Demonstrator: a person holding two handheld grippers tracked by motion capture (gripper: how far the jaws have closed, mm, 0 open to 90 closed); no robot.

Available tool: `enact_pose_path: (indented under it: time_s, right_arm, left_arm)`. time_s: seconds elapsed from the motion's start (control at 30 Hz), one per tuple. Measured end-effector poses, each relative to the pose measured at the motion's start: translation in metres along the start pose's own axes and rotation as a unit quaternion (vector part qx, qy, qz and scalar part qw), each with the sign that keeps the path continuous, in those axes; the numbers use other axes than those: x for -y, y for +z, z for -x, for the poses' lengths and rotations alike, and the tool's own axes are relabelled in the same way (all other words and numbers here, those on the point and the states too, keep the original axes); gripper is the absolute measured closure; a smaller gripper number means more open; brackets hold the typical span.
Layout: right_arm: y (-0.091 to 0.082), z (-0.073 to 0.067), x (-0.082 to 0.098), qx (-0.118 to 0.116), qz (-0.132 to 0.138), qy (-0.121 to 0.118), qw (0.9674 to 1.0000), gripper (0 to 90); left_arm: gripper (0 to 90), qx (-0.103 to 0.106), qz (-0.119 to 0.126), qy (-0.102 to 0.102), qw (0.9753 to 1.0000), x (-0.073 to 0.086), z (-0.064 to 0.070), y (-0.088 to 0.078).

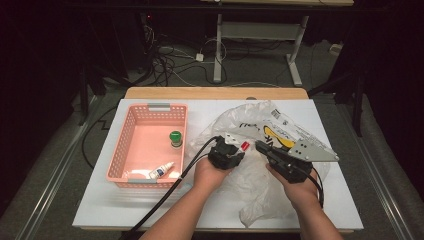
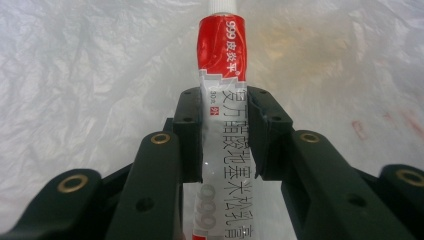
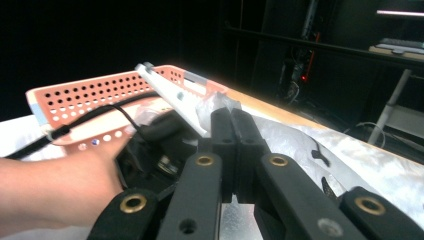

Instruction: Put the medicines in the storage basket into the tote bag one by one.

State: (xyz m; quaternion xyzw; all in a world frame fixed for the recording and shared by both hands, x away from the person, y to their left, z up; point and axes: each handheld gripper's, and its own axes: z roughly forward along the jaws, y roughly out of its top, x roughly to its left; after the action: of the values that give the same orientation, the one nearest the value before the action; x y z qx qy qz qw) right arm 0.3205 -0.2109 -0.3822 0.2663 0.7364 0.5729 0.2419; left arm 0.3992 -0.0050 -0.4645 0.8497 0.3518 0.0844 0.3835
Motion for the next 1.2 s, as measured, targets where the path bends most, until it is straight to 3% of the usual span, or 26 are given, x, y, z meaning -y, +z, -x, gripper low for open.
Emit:
enact_pose_path:
  time_s: [0.03,0.07,0.13,0.3,0.37,0.4,0.47,0.57,0.63,0.8,1.03,1.07,1.2]
  right_arm:
    - [0.0,-0.001,-0.001,-0.002,0.001,0.0,1.0,90.0]
    - [0.0,-0.002,-0.001,-0.003,0.002,-0.001,1.0,90.0]
    - [-0.001,-0.003,-0.002,-0.002,0.003,-0.003,1.0,90.0]
    - [-0.001,0.001,0.001,0.005,0.001,0.0,1.0,90.0]
    - [-0.001,0.003,0.002,0.008,-0.003,0.005,1.0,90.0]
    - [-0.001,0.005,0.003,0.01,-0.003,0.004,0.9999,90.0]
    - [-0.001,0.006,0.004,0.012,-0.005,0.008,0.9999,90.0]
    - [-0.002,0.009,0.004,0.013,-0.005,0.009,0.9999,90.0]
    - [-0.002,0.01,0.004,0.013,-0.004,0.007,0.9999,90.0]
    - [-0.003,0.01,0.003,0.012,-0.003,0.008,0.9999,90.0]
    - [-0.001,0.01,0.005,0.01,-0.01,0.004,0.9999,90.0]
    - [-0.001,0.009,0.005,0.01,-0.01,0.004,0.9999,90.0]
    - [-0.001,0.008,0.004,0.008,-0.011,0.002,0.9999,90.0]
  left_arm:
    - [67.8,0.001,0.004,-0.005,1.0,-0.001,0.001,0.002]
    - [67.8,0.003,-0.007,0.005,1.0,-0.002,0.001,0.002]
    - [67.7,0.004,-0.008,0.007,0.9999,-0.002,0.005,0.006]
    - [67.4,0.008,-0.007,0.002,0.9999,-0.001,0.009,0.015]
    - [67.5,0.009,-0.019,0.013,0.9997,0.0,0.008,0.017]
    - [67.4,0.008,-0.013,0.003,0.9999,0.001,0.008,0.019]
    - [67.1,0.009,-0.019,0.007,0.9997,0.002,0.007,0.02]
    - [63.5,0.014,-0.006,0.005,0.9999,0.002,0.009,0.018]
    - [59.4,0.014,-0.005,0.012,0.9998,0.003,0.01,0.014]
    - [50.3,0.032,0.021,-0.011,0.9992,0.012,0.012,0.001]
    - [38.2,0.075,0.037,-0.019,0.9963,0.034,0.014,-0.022]
    - [36.9,0.08,0.036,-0.013,0.9961,0.037,0.014,-0.025]
    - [25.2,0.08,0.044,-0.011,0.9958,0.045,0.019,-0.04]
